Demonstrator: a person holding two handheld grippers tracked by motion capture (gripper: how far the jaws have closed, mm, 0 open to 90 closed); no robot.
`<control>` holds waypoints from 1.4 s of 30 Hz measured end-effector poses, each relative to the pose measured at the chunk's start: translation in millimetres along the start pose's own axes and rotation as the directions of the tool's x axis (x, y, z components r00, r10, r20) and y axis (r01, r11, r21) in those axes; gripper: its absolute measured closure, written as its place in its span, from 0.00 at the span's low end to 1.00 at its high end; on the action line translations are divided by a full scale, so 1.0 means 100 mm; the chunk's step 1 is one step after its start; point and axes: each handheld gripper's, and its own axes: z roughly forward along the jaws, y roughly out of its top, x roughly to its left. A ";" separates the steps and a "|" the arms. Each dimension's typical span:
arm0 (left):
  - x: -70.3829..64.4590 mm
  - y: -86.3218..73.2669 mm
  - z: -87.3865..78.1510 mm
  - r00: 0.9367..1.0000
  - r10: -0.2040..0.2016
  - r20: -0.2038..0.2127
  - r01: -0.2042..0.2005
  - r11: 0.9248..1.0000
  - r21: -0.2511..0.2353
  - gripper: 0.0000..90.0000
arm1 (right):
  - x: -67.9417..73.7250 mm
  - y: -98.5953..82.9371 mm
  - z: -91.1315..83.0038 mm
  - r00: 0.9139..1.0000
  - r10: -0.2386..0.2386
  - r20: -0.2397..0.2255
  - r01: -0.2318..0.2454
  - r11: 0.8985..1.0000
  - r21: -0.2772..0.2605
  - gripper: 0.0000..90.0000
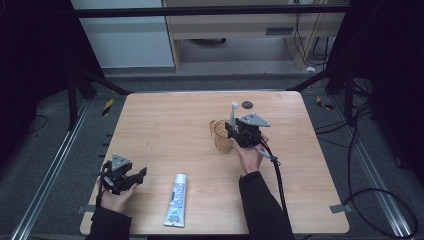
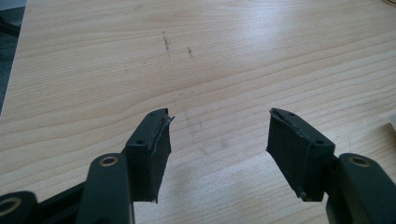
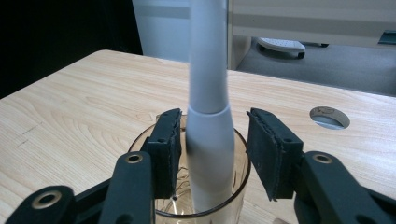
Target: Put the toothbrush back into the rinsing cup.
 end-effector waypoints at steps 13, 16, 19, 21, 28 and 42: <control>0.00 0.00 0.00 1.000 -0.002 0.002 0.002 1.000 0.000 0.43 | 0.02 0.01 -0.03 1.000 0.006 -0.015 -0.006 1.000 0.012 0.42; 0.00 0.00 0.00 1.000 0.000 0.002 0.000 1.000 0.000 0.43 | 0.04 0.02 -0.06 1.000 -0.005 -0.017 0.006 1.000 0.025 0.35; 0.00 0.00 0.00 1.000 -0.002 0.002 0.002 1.000 -0.002 0.43 | 0.03 0.03 -0.09 1.000 -0.012 -0.014 0.012 0.999 0.039 0.28; 0.00 0.00 -0.01 1.000 -0.001 0.001 0.001 1.000 -0.002 0.43 | 0.02 0.03 -0.12 1.000 -0.011 -0.012 0.011 0.999 0.039 0.27; -0.01 0.01 -0.02 1.000 -0.001 0.008 0.001 1.000 -0.006 0.45 | -0.02 0.01 -0.31 1.000 -0.011 -0.017 0.012 0.999 0.052 0.24; -0.08 0.01 -0.09 0.997 0.003 0.074 -0.003 1.000 0.005 0.68 | -0.23 -0.05 -0.87 0.998 -0.050 -0.023 0.052 0.996 0.071 0.25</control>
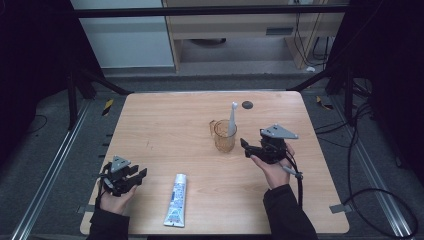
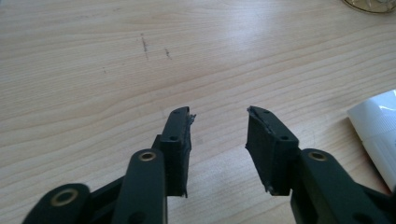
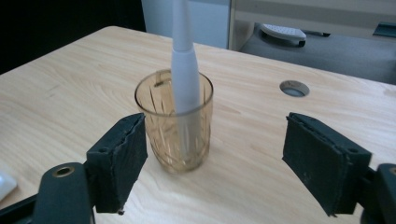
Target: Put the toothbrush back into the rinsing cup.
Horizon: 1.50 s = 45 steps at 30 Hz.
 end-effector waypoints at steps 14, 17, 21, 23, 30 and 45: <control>-0.32 -0.10 -0.02 0.983 0.086 0.163 -0.107 0.987 0.124 0.95 | -0.22 -0.38 -0.31 1.000 0.010 0.014 -0.011 0.997 0.077 0.30; -0.39 -0.12 -0.04 0.977 0.111 0.181 -0.137 0.981 0.137 0.99 | -0.23 -0.44 -0.32 1.000 0.002 0.011 -0.003 0.996 0.094 0.30; -0.49 -0.16 -0.05 0.967 0.140 0.212 -0.174 0.973 0.151 0.99 | -0.25 -0.51 -0.32 1.000 0.006 0.013 -0.007 0.994 0.113 0.29; -0.55 -0.19 -0.06 0.960 0.157 0.233 -0.197 0.968 0.156 0.99 | -0.26 -0.55 -0.32 1.000 0.001 0.012 -0.003 0.993 0.118 0.29; -0.72 -0.28 -0.06 0.938 0.206 0.279 -0.260 0.950 0.175 0.99 | -0.33 -0.69 -0.34 1.000 0.008 0.027 -0.012 0.990 0.141 0.26; -0.81 -0.32 -0.02 0.922 0.221 0.318 -0.289 0.939 0.184 0.99 | -0.36 -0.71 -0.36 0.999 0.020 0.043 -0.026 0.990 0.141 0.24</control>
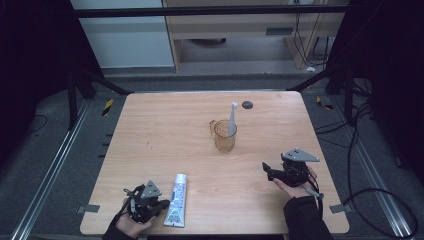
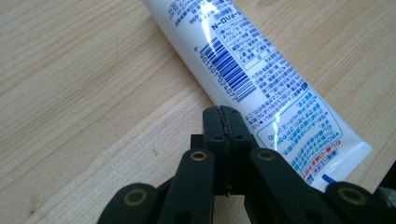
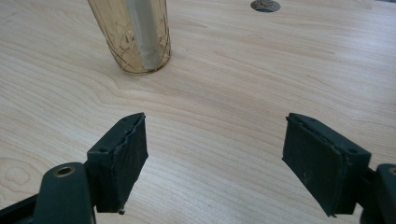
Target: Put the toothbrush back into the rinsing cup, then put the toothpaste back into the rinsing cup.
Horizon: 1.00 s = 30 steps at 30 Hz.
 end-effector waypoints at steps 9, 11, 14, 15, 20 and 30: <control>-0.14 0.10 0.09 0.998 0.042 0.041 -0.042 0.999 -0.006 1.00 | 0.00 0.00 0.03 1.000 0.000 0.002 0.000 1.000 0.003 0.24; -0.18 0.13 0.12 0.998 0.053 0.046 -0.053 0.999 -0.010 1.00 | -0.01 0.00 0.03 1.000 0.006 0.000 -0.006 1.000 0.005 0.24; -0.27 0.20 0.18 0.995 0.082 0.057 -0.082 0.997 -0.016 1.00 | -0.02 -0.01 0.04 1.000 0.004 0.005 -0.004 1.000 0.007 0.24; -0.29 0.22 0.19 0.994 0.088 0.057 -0.087 0.996 -0.017 1.00 | -0.02 -0.01 0.04 1.000 0.004 0.005 -0.004 1.000 0.006 0.24; -0.35 0.31 0.28 0.992 0.111 0.056 -0.109 0.993 -0.039 1.00 | -0.03 -0.01 0.04 1.000 0.002 0.007 -0.002 1.000 0.008 0.24; -0.41 0.49 0.41 0.992 0.107 0.066 -0.102 0.992 -0.079 1.00 | -0.02 -0.01 0.06 1.000 0.003 0.004 -0.003 1.000 0.010 0.24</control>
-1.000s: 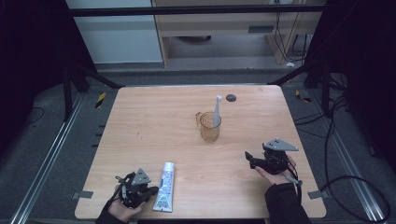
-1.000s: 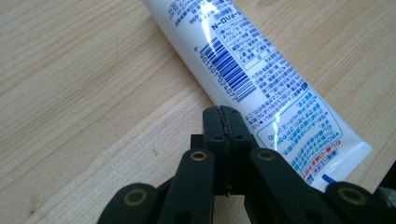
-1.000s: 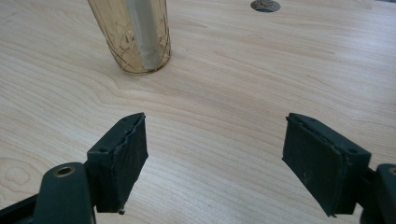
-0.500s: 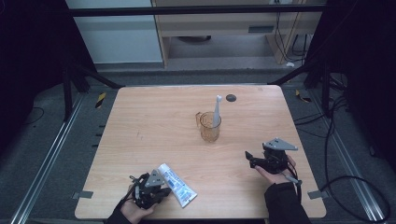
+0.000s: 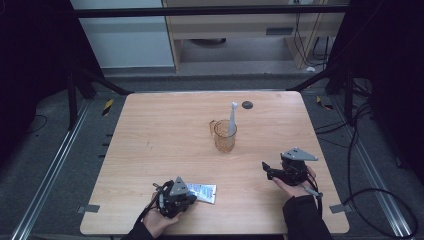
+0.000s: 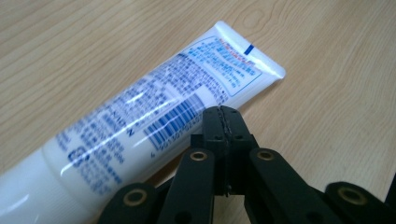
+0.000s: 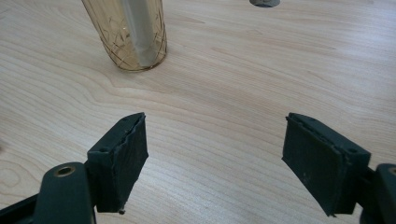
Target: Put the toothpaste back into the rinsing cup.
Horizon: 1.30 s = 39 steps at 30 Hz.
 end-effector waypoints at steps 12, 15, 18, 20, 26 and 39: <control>0.01 0.16 0.10 1.000 0.004 -0.021 -0.004 1.000 -0.016 1.00 | 0.00 -0.02 0.01 1.000 -0.006 -0.001 0.006 1.000 0.006 0.25; 0.02 0.20 0.03 1.000 -0.002 -0.030 0.001 0.999 -0.043 1.00 | 0.00 -0.02 0.01 1.000 -0.007 0.000 0.007 1.000 0.006 0.25; 0.07 0.24 -0.08 0.999 -0.012 -0.048 0.008 0.997 -0.081 1.00 | -0.01 -0.02 0.02 1.000 -0.011 0.001 0.011 1.000 0.008 0.25; 0.22 0.28 -0.21 0.995 -0.043 -0.086 0.033 0.992 -0.119 1.00 | 0.00 -0.03 0.03 1.000 -0.009 0.000 0.009 1.000 0.016 0.25; 0.51 0.19 -0.31 0.984 -0.101 -0.145 0.086 0.990 -0.108 1.00 | -0.01 -0.04 0.03 1.000 -0.010 0.004 0.010 1.000 0.017 0.25; 0.68 -0.01 -0.25 0.981 -0.125 -0.145 0.127 0.992 0.006 1.00 | -0.01 -0.05 0.04 1.000 -0.014 0.008 0.014 1.000 0.024 0.25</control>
